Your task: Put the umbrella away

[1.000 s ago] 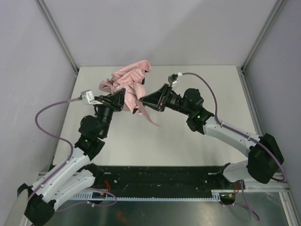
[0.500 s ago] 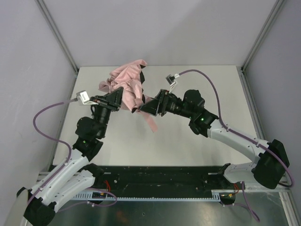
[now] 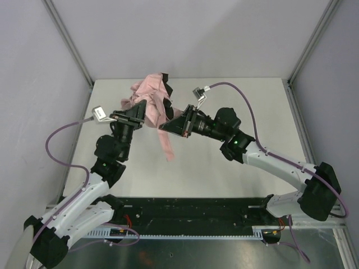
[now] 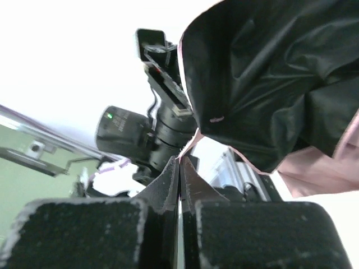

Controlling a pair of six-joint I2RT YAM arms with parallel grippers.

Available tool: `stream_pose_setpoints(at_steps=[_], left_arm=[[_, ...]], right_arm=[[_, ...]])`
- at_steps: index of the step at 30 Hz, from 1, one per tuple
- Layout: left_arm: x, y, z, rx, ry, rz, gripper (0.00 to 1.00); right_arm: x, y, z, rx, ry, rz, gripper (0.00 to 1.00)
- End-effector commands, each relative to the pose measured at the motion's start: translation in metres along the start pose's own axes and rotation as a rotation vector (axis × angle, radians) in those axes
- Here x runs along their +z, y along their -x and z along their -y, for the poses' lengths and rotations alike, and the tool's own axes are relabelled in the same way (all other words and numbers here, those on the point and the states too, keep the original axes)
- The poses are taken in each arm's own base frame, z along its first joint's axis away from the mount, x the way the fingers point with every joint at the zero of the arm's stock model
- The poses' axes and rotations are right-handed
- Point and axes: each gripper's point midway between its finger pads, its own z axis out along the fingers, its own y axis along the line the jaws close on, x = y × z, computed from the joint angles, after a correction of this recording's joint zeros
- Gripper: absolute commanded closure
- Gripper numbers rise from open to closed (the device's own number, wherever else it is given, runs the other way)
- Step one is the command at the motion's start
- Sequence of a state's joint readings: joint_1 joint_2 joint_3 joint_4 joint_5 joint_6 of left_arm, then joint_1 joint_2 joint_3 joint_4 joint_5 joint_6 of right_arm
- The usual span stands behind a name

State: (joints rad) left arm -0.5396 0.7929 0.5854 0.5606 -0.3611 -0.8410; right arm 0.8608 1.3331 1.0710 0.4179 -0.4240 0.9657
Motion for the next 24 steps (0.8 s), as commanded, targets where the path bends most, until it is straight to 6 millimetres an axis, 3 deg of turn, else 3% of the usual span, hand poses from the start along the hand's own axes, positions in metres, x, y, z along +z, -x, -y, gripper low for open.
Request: stream_pose_setpoints(at_steps=[1,5,11,17,24], left_arm=[[0.016,0.041,0.029,-0.247,-0.067,0.154,1.00],[0.020,0.045,0.042,-0.416,-0.117,0.127,1.00],[0.006,0.052,0.060,-0.534,-0.185,0.082,1.00],[-0.006,0.017,0.053,-0.730,-0.152,-0.101,1.00],[-0.019,0.001,0.055,-0.823,-0.133,-0.202,1.00]], right_arm=[[0.010,0.018,-0.040,0.183,0.184,0.093,1.00],[0.013,0.019,-0.027,0.250,0.252,0.123,1.00],[0.012,0.003,0.017,0.160,0.170,0.114,1.00],[0.010,-0.004,0.053,0.013,0.082,0.112,0.99],[0.014,-0.006,0.086,-0.191,-0.100,0.126,0.95]])
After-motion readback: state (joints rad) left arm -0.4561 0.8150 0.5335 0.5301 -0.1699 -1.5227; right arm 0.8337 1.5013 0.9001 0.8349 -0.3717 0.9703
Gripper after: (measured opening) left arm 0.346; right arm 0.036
